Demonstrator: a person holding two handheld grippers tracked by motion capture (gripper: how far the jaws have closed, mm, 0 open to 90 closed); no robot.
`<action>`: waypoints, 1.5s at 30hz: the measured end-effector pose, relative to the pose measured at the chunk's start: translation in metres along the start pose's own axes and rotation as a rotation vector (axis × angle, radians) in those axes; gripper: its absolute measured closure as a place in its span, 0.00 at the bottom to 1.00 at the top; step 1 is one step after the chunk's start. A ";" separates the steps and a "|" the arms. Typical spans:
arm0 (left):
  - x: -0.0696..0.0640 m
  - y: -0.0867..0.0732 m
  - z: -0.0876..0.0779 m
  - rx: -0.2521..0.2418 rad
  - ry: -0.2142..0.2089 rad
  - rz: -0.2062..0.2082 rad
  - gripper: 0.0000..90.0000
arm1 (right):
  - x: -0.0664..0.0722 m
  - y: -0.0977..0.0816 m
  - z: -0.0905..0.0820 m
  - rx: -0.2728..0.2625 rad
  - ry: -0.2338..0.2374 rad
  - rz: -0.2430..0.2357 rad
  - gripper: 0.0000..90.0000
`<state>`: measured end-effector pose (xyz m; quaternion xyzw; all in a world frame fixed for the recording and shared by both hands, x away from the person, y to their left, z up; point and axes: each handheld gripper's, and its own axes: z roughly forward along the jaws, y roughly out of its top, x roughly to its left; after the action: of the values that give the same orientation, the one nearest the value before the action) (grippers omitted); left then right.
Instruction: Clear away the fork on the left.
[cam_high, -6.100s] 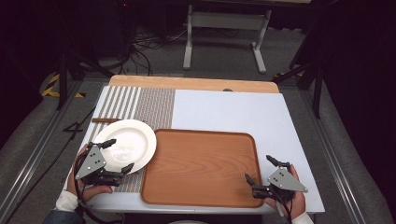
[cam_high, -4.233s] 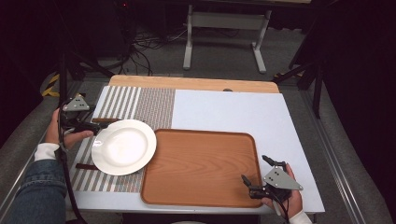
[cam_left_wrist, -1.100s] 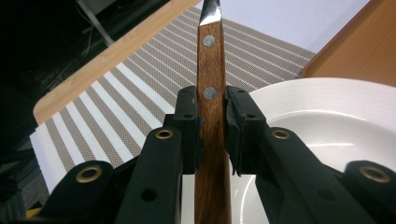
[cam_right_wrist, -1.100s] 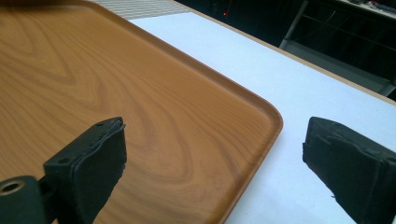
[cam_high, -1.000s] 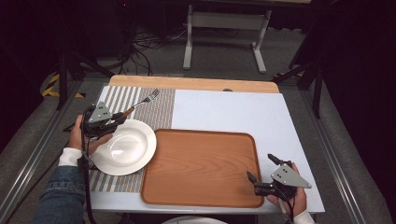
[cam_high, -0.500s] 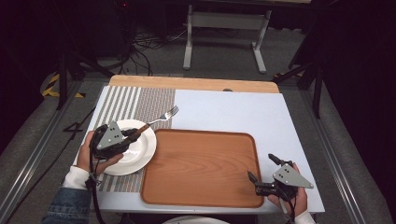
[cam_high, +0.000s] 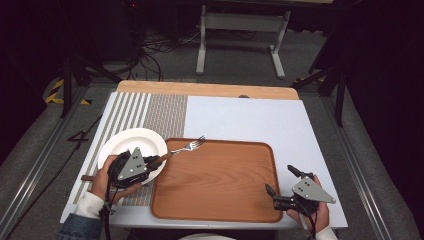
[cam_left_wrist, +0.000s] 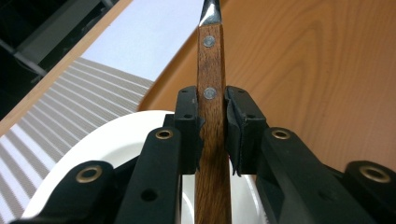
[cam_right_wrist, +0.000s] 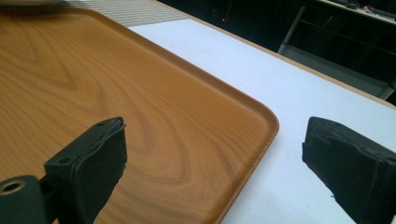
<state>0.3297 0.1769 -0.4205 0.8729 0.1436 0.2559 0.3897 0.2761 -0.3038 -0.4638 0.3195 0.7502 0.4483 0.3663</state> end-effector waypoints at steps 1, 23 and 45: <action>-0.002 0.001 0.001 0.003 -0.007 0.007 0.85 | 0.001 0.000 0.000 0.000 0.001 -0.003 0.08; -0.049 -0.001 0.023 0.084 -0.135 0.056 0.85 | 0.004 0.001 0.002 0.009 0.001 -0.022 0.08; -0.081 -0.012 0.032 0.118 -0.202 0.012 0.84 | 0.005 0.001 0.002 0.018 0.004 -0.035 0.08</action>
<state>0.2804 0.1287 -0.4749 0.9166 0.1132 0.1598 0.3485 0.2751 -0.2983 -0.4648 0.3087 0.7605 0.4356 0.3697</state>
